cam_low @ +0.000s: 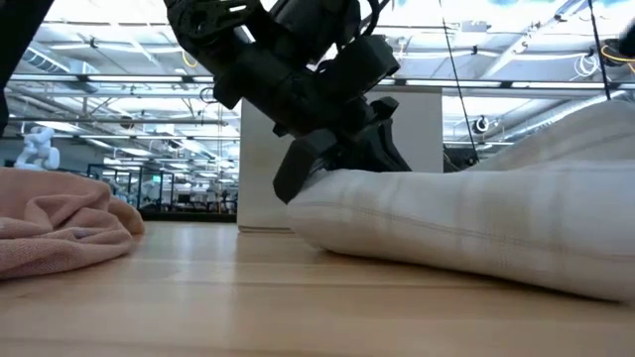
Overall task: Fold towel
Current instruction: Fold the white patterned towel
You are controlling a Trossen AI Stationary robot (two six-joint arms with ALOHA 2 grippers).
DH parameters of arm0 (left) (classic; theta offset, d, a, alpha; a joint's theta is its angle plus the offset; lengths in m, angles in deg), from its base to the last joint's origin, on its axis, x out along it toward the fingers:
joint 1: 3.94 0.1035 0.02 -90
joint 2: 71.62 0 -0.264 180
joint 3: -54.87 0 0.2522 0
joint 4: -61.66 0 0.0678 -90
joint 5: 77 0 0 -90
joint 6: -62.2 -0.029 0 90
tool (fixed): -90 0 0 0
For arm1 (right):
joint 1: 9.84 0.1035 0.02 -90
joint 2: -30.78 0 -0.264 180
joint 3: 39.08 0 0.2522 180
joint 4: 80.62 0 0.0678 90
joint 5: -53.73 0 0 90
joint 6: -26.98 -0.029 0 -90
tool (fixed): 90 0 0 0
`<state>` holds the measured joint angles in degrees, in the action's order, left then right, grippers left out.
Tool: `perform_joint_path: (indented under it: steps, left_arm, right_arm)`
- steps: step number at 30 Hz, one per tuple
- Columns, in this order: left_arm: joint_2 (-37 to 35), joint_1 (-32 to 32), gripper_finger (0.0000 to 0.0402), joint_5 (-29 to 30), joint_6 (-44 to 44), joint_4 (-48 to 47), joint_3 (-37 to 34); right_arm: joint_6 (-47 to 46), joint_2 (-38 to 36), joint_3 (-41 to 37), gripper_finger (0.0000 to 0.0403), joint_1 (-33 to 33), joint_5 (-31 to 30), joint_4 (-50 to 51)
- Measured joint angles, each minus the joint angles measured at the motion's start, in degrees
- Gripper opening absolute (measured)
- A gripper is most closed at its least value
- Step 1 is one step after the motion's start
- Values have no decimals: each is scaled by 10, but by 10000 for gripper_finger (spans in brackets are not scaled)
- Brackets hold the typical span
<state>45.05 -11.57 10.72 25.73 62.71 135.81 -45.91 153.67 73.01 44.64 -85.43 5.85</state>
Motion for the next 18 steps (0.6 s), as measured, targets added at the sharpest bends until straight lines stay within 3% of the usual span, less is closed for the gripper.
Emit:
perform_joint_path:
  steps: [3,6,18]
  left_arm:
    - [0,0,15,1,0,5,0]
    - [0,0,15,2,0,19,0]
    - [0,-7,26,25,-14,18,0]
  right_arm:
    - [58,0,-7,112,-7,-33,-55]
    - [75,0,-25,112,-22,-29,-65]
    - [-40,0,-148,112,-58,30,-94]
